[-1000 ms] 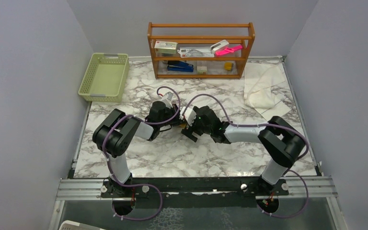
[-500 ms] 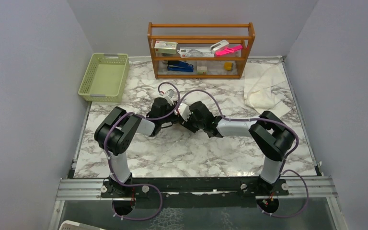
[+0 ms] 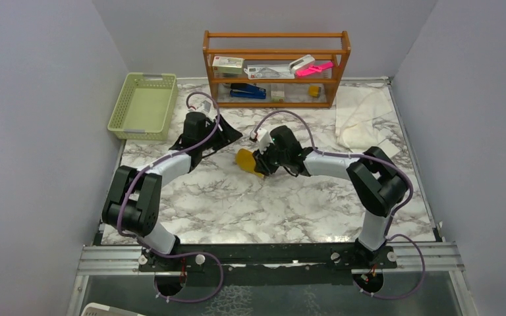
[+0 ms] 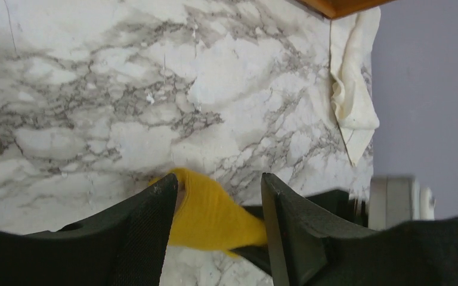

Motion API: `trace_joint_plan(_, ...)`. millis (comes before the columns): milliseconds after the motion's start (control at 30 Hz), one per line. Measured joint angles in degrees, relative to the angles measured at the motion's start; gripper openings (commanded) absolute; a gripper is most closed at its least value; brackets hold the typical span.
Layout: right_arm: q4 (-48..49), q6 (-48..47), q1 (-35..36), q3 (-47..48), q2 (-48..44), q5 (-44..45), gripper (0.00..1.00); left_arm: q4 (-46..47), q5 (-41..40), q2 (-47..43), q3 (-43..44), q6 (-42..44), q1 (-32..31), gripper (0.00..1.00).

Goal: Roll the towels
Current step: Roll the towel at the center of the board, then pick up the towel at the center of the board.

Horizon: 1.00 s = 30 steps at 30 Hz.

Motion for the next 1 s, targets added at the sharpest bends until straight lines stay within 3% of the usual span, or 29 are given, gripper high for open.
trace_joint_plan(233, 1.1, 9.7, -9.0, -0.4, 0.1, -11.9, 0.27, -2.1, 0.2, -6.2, -9.8, -3.1, -1.5, 0.69)
trace_joint_plan(467, 1.8, 12.3, -9.3, -0.4, 1.4, -15.6, 0.26, -0.3, 0.4, -5.4, -11.6, -11.0, -6.1, 0.72)
trace_joint_plan(533, 1.8, 12.3, -9.2, -0.4, 1.4, -15.8, 0.26, 1.0, 0.8, -4.6, -11.2, -13.9, -6.7, 0.97)
trace_joint_plan(833, 2.1, 12.3, -9.1, -0.9, 1.4, -15.8, 0.26, 3.8, -0.2, -4.0, -11.0, -24.8, -7.6, 0.99)
trace_joint_plan(1000, 2.4, 12.2, -9.0, -1.4, 1.2, -16.0, 0.26, 8.7, -0.1, 2.1, -9.5, -28.6, -8.1, 0.97)
